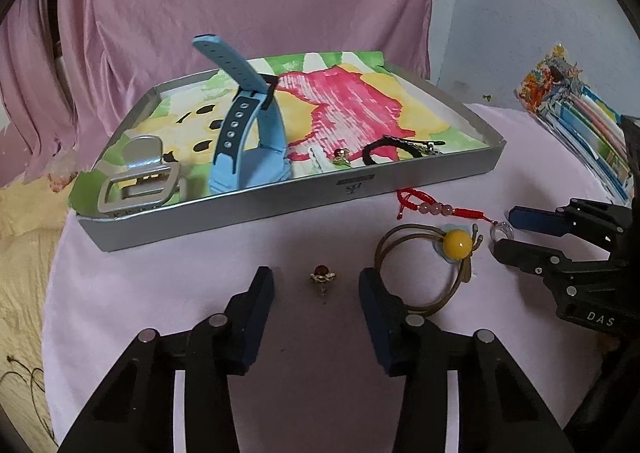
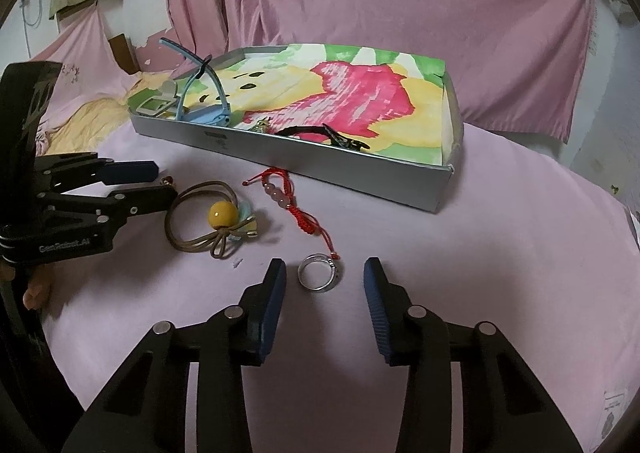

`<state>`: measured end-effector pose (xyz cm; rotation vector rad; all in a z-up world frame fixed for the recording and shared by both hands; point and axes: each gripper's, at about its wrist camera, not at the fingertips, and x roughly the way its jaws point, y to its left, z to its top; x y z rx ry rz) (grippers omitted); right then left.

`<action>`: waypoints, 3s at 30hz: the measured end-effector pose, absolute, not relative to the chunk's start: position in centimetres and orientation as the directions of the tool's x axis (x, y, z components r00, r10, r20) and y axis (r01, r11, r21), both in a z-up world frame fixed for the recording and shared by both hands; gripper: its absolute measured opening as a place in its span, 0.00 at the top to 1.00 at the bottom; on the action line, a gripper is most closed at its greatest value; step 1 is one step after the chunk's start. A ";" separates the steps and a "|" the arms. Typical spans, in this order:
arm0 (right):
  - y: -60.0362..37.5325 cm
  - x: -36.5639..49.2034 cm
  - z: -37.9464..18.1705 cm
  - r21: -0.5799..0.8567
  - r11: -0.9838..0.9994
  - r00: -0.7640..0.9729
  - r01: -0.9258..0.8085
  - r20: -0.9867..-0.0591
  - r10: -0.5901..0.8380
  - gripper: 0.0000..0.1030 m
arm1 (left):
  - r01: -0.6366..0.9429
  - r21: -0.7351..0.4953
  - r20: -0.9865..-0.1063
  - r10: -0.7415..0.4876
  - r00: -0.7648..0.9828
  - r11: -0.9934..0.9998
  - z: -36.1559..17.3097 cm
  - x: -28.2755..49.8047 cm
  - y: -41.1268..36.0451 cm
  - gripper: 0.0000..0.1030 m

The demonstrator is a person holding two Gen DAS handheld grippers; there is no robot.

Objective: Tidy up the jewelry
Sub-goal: 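Grasp the silver ring with the right tool while the left tool grasps the gold stud earring, then lower the ring and earring into the tray and open both tools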

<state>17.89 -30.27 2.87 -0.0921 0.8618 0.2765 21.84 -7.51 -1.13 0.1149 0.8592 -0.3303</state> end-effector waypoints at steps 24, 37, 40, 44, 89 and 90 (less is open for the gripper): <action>-31.0 17.3 3.4 0.090 0.956 0.649 -0.278 -0.717 0.256 0.83 | 0.351 -0.088 -0.698 -0.309 0.646 0.932 -0.3 20.7 -7.5 0.86; -31.8 18.6 6.6 0.099 0.958 0.737 -0.270 -0.619 0.272 0.83 | 0.367 -0.149 -0.529 -0.388 0.755 0.918 3.6 21.9 -7.3 0.86; -31.9 20.2 7.5 0.095 0.960 0.756 -0.264 -0.598 0.267 0.83 | 0.373 -0.157 -0.524 -0.398 0.753 0.914 3.8 23.5 -8.0 0.86; -31.7 23.0 7.4 0.106 0.962 0.751 -0.251 -0.605 0.263 0.83 | 0.364 -0.161 -0.548 -0.389 0.740 0.918 3.5 25.3 -8.8 0.86; -33.4 21.6 7.0 0.151 0.980 0.856 -0.126 -0.484 0.184 0.28 | 0.328 -0.134 -0.472 -0.351 0.809 0.935 3.5 23.6 -8.1 0.31; -33.4 21.1 7.2 0.145 0.982 0.867 -0.122 -0.466 0.176 0.26 | 0.319 -0.136 -0.462 -0.345 0.817 0.938 3.5 23.2 -7.9 0.30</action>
